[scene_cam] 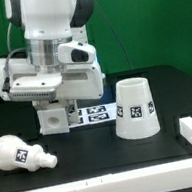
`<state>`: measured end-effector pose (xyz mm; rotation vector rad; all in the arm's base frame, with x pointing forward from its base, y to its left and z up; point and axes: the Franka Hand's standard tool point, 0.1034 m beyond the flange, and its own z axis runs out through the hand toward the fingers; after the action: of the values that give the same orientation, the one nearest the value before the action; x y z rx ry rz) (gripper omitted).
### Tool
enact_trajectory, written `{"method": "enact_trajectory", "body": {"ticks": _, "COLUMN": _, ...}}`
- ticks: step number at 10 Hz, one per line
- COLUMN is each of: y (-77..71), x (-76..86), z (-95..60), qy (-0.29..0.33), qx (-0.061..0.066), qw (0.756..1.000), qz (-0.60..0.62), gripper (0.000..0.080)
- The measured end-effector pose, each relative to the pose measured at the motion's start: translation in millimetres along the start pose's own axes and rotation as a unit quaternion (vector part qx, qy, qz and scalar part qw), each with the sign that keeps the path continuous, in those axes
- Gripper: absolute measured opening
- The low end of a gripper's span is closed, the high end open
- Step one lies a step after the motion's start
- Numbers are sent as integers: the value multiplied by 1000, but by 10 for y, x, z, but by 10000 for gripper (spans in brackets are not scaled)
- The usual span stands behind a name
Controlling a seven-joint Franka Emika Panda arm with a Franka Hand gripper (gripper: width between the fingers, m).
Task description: Assemble lamp
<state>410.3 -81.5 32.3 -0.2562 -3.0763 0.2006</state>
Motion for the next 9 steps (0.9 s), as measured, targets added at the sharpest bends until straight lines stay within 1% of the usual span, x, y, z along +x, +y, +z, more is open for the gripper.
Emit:
{"method": "enact_trajectory", "body": {"ticks": 1, "y": 20, "x": 33, "z": 59, "qy": 7, "qx": -1, "qw": 1000, "qz": 10, "gripper": 310}}
{"method": "enact_trajectory", "body": {"ticks": 2, "y": 30, "x": 28, "z": 91, "qy": 10, "qx": 0, "qw": 1000, "qz": 13, "gripper": 310}}
{"method": "enact_trajectory", "body": {"ticks": 5, "y": 37, "x": 1, "z": 85, "qy": 10, "qx": 0, "qw": 1000, "qz": 19, "gripper": 316}}
{"method": "enact_trajectory", "body": {"ticks": 6, "y": 34, "x": 2, "z": 86, "qy": 10, "qx": 0, "qw": 1000, "qz": 20, "gripper": 509}}
{"method": "enact_trajectory", "body": {"ticks": 7, "y": 33, "x": 2, "z": 86, "qy": 10, "qx": 0, "qw": 1000, "qz": 20, "gripper": 509}}
{"method": "enact_trajectory", "body": {"ticks": 8, "y": 32, "x": 2, "z": 86, "qy": 10, "qx": 0, "qw": 1000, "qz": 20, "gripper": 650}}
{"method": "enact_trajectory", "body": {"ticks": 9, "y": 25, "x": -2, "z": 70, "qy": 9, "qx": 1, "qw": 1000, "qz": 21, "gripper": 650}}
